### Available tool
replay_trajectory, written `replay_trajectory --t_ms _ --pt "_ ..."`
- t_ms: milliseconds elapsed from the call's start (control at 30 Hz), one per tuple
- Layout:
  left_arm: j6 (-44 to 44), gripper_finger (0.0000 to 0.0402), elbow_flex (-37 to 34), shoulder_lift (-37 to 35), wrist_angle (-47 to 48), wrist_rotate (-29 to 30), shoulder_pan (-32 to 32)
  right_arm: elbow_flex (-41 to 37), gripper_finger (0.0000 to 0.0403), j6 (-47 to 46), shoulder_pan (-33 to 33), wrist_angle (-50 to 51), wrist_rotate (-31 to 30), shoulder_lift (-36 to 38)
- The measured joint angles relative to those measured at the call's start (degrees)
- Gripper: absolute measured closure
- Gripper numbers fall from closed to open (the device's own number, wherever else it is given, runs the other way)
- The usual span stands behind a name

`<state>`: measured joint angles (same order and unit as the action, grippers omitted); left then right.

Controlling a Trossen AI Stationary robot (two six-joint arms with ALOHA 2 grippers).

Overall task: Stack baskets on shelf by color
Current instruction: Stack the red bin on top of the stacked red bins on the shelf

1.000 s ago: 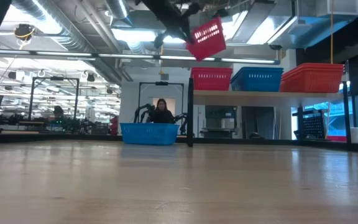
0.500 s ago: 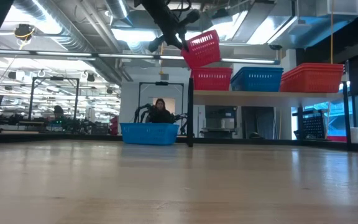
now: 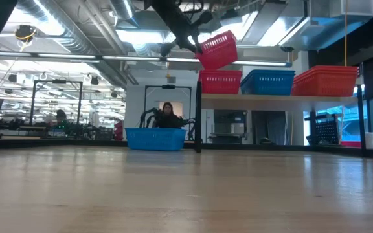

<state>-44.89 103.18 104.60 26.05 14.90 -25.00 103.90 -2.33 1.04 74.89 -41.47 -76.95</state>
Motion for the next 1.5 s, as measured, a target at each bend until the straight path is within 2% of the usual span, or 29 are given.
replay_trajectory --t_ms 633,967,1100,1500 --pt "1.54 0.0401 -0.01 1.99 0.5 0.09 0.59 0.0 0.0403 -0.17 0.0 0.02 0.02 -0.02" --pt "3.36 0.0402 -0.01 1.99 0.47 -1.86 0.47 0.0 0.0403 -0.17 0.0 0.0 0.02 -0.02" --pt "3.48 0.0401 -0.01 1.99 0.44 -5.42 -0.18 0.0 0.0403 -0.17 0.01 0.0 0.02 -0.02" --pt "4.86 0.0401 -0.01 1.99 0.4 -5.42 -0.5 0.0 0.0403 -0.2 0.01 0.0 0.04 -0.02"
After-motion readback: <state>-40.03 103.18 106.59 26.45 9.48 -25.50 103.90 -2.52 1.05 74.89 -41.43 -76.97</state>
